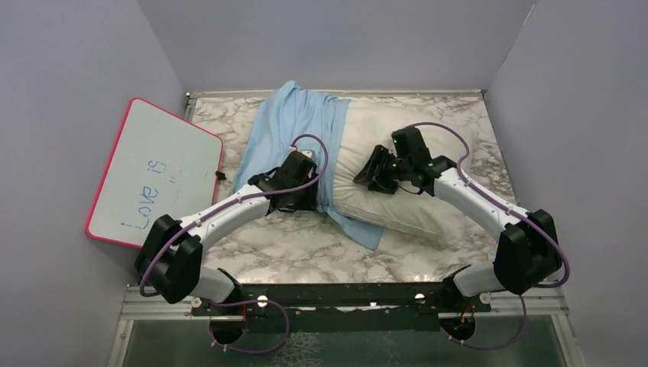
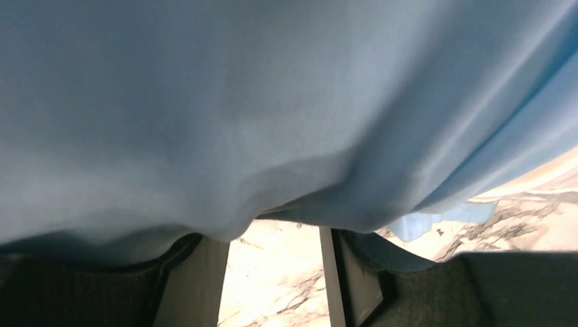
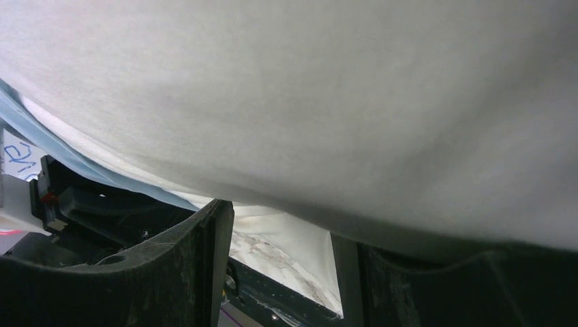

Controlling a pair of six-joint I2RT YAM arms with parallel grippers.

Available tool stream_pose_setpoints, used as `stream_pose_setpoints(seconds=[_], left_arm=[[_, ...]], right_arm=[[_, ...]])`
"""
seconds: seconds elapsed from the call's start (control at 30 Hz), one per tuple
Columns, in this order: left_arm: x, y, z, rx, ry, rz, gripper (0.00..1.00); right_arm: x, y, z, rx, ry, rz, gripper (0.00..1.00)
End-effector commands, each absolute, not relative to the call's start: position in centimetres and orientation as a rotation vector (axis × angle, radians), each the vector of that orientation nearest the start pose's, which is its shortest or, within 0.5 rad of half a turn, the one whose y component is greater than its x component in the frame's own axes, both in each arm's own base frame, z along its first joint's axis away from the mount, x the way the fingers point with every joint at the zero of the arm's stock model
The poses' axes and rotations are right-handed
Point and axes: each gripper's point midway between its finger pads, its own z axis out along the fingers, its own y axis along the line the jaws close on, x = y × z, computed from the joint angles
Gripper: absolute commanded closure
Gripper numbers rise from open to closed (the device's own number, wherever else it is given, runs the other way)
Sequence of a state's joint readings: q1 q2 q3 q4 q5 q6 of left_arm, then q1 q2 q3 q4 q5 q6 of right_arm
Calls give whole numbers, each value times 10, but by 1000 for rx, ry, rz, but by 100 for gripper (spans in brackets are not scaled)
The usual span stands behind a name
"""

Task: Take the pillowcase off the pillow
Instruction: Remove the pillow from the pillowcase.

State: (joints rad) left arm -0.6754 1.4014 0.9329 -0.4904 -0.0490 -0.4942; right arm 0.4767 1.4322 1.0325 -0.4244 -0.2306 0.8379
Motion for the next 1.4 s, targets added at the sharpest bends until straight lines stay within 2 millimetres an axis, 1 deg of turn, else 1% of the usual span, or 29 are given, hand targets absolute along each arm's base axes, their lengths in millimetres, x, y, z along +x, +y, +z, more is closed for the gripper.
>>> stream_pose_setpoints(seconds=[0.0,0.1,0.17,0.2,0.3,0.37,0.47,0.57,0.63,0.8,0.9,1.0,1.07,1.1,1.13,1.2,1.23,1.3,1.37], left_arm=[[282,-230,116,125,2419,-451,45],[285,-250,119,152,2392,-567,44],[287,-252,115,157,2392,-570,46],[288,-251,111,160,2397,-555,49],[288,-236,101,132,2423,-453,66],[288,-221,97,106,2425,-367,74],[286,-193,96,67,2416,-216,100],[282,-166,99,28,2389,-85,100],[279,-151,101,4,2377,-36,100],[275,-129,102,-41,2381,14,100],[277,-129,108,-78,2387,-55,100],[282,-138,121,-84,2355,-161,100],[285,-149,131,-41,2334,-251,100],[284,-160,136,-2,2329,-321,95],[281,-171,140,43,2326,-400,88],[270,-199,145,149,2331,-593,66],[263,-210,146,190,2339,-671,59],[252,-224,145,239,2367,-787,49],[242,-231,144,260,2391,-862,42]], right_arm=[[278,210,98,453,2691,697,41],[277,211,98,450,2695,713,41],[275,210,99,450,2693,710,42],[275,208,99,453,2692,704,42],[273,204,99,459,2684,684,41],[272,203,98,458,2681,677,41],[273,200,97,456,2681,655,41],[275,196,96,456,2681,617,41],[278,196,98,450,2675,608,41],[282,196,101,435,2670,603,41],[281,195,102,436,2669,599,41],[281,195,102,438,2669,599,41],[280,194,101,441,2669,598,41],[280,194,101,443,2669,598,41],[280,194,101,443,2671,598,41],[280,194,100,443,2672,598,41],[280,195,101,441,2671,601,41],[280,195,101,441,2674,602,41],[280,195,102,444,2672,606,41]])
